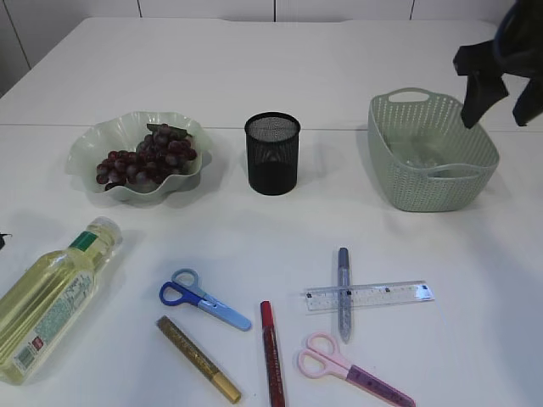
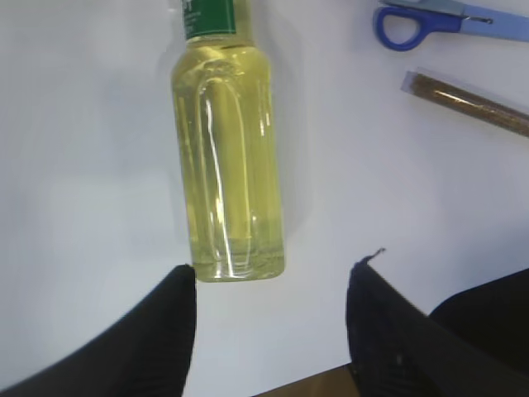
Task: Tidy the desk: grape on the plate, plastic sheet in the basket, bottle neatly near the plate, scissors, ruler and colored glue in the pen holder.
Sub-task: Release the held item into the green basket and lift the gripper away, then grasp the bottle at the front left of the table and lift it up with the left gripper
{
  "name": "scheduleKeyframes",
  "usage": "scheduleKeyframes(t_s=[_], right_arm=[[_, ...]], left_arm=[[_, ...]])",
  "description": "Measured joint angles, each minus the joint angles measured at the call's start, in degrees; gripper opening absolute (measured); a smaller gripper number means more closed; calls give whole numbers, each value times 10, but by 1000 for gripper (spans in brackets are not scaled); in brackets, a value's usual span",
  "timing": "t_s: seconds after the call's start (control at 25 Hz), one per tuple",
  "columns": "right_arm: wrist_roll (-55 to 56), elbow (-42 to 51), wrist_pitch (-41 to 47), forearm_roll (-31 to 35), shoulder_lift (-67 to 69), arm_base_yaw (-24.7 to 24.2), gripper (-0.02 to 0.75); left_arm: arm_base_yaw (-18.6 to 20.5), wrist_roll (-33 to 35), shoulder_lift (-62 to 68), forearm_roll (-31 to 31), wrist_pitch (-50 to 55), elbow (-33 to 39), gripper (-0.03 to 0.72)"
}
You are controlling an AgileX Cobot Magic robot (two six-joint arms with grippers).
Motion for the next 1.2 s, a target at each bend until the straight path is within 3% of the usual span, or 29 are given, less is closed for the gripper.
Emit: scheduleKeyframes(t_s=[0.32,0.6,1.2], right_arm=[[0,191,14,1,-127,0,522],[0,314,-21,1,-221,0,521],[-4,342,-42,1,-244,0,521]], left_arm=[[1,-30,51,58,-4,0,426],[1,-58,141,79,-45,0,547],[2,-53,211,53,-82,0,588]])
